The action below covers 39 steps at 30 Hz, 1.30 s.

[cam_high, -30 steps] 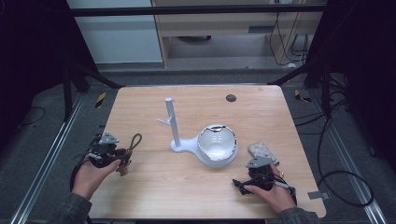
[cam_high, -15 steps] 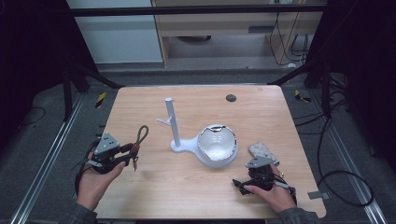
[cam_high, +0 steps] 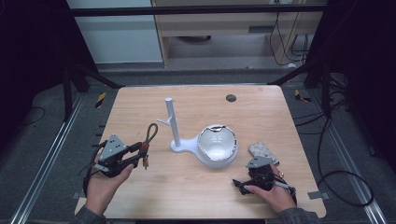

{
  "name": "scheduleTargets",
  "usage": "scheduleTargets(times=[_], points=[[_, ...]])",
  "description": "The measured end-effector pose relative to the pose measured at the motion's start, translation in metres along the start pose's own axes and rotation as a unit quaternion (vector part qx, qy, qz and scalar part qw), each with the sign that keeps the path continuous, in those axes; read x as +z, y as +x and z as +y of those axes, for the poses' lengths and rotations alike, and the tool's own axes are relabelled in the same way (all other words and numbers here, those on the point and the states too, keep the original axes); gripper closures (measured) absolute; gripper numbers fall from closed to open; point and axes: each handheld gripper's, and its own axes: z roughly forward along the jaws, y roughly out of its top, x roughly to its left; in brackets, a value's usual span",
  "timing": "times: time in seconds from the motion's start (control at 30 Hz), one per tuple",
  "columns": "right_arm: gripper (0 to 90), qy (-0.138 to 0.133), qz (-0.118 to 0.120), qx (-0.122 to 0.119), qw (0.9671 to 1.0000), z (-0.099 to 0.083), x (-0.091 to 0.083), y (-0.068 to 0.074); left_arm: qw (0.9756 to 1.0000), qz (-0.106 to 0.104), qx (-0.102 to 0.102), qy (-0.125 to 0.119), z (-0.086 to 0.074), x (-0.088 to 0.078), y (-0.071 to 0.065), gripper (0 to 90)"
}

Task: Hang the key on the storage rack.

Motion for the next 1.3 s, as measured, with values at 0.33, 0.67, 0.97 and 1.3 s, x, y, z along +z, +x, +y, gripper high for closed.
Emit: scheduleTargets(times=[0.33, 0.67, 0.97, 1.3], points=[[0.3, 0.000, 0.000, 0.000, 1.0000, 0.000, 0.000, 0.000, 0.9998, -0.006, 0.004, -0.021, 0.010, 0.000, -0.011, 66.1], [0.3, 0.000, 0.000, 0.000, 1.0000, 0.000, 0.000, 0.000, 0.9994, -0.014, 0.007, -0.030, 0.019, 0.003, -0.017, 66.0], [0.3, 0.000, 0.000, 0.000, 1.0000, 0.000, 0.000, 0.000, 0.9996, -0.015, 0.005, -0.023, 0.026, 0.021, -0.017, 66.0], [0.3, 0.000, 0.000, 0.000, 1.0000, 0.000, 0.000, 0.000, 0.9999, -0.015, -0.002, -0.008, 0.026, 0.041, -0.016, 65.9]])
